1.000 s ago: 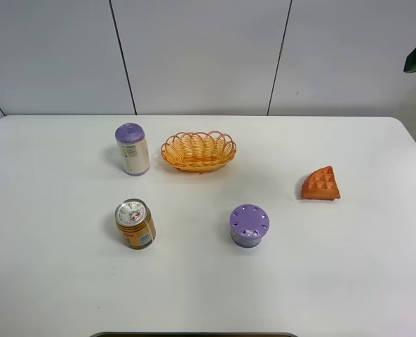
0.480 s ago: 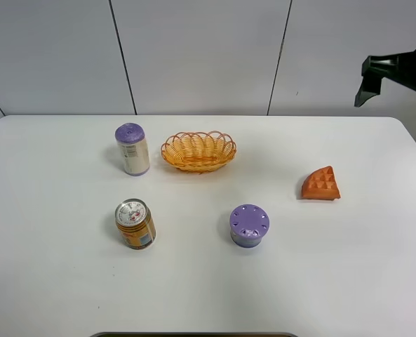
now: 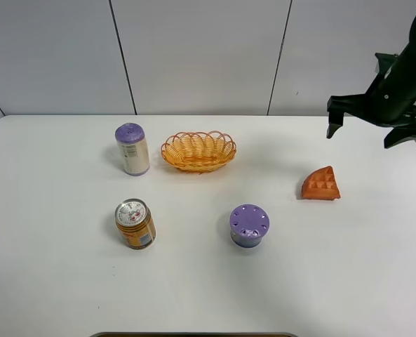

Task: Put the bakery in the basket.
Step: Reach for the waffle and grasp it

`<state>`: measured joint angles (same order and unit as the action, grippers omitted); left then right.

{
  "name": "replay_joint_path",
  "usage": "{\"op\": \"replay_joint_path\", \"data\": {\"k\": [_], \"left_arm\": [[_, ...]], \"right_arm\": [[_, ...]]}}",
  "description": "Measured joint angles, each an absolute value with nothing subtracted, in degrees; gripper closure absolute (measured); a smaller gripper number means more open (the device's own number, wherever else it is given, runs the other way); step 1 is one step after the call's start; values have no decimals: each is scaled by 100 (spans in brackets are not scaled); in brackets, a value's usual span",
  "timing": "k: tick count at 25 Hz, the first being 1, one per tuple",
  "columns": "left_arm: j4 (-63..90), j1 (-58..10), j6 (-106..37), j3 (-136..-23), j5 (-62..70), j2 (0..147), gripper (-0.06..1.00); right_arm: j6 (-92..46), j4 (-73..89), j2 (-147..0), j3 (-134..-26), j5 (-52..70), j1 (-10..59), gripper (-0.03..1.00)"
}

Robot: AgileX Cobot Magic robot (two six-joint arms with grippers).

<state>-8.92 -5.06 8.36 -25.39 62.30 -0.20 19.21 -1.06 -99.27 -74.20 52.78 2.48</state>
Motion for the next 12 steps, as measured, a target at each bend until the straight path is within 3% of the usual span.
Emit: {"op": "replay_joint_path", "data": {"k": [12], "left_arm": [[-892,-506,836,-2539,6230,-20,-4]], "right_arm": [[1856,-69,-10845,-7386,4825,317,-3]]}}
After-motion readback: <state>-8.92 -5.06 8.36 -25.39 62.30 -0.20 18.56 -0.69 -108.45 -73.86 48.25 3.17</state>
